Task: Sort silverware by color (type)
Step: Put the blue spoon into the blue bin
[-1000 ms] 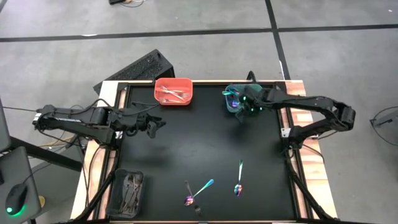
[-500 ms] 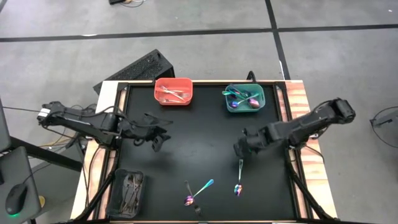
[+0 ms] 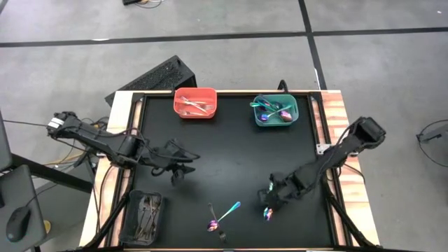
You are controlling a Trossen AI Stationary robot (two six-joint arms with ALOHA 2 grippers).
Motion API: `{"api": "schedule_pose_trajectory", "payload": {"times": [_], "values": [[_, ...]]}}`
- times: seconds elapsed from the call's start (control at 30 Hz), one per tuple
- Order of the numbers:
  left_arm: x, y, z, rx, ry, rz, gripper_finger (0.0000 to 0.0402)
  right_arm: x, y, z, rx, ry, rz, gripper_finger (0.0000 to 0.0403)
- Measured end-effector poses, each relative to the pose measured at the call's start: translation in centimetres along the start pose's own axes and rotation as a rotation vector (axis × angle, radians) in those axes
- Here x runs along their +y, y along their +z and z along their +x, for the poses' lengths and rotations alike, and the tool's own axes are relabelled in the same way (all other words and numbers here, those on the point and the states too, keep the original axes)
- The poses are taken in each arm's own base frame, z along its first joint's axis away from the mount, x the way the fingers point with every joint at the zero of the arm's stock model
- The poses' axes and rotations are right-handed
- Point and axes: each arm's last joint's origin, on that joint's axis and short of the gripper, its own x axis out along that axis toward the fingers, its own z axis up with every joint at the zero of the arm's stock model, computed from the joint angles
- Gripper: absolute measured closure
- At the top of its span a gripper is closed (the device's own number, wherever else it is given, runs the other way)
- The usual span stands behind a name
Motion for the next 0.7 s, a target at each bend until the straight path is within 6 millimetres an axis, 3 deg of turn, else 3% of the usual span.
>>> {"api": "schedule_pose_trajectory", "payload": {"times": [0.17, 0.4, 0.57, 0.7], "values": [[-0.4, -0.4, -0.1, 0.013, -0.012, 0.026, 0.0214, 1.1, -0.9, 1.8, -0.036, -0.091, 0.000, 0.0225], [-0.4, -0.4, -0.1, 0.005, -0.002, 0.036, 0.0214, 2.0, -0.2, 4.3, -0.067, -0.175, -0.006, 0.0246], [-0.4, -0.4, -0.2, 0.008, -0.006, 0.036, 0.0214, 2.6, 0.5, 4.3, -0.018, -0.184, -0.118, 0.0309], [-0.4, -0.4, -0.2, 0.008, -0.005, 0.035, 0.0214, 3.5, 1.7, 2.8, -0.026, -0.124, -0.205, 0.0385]]}}
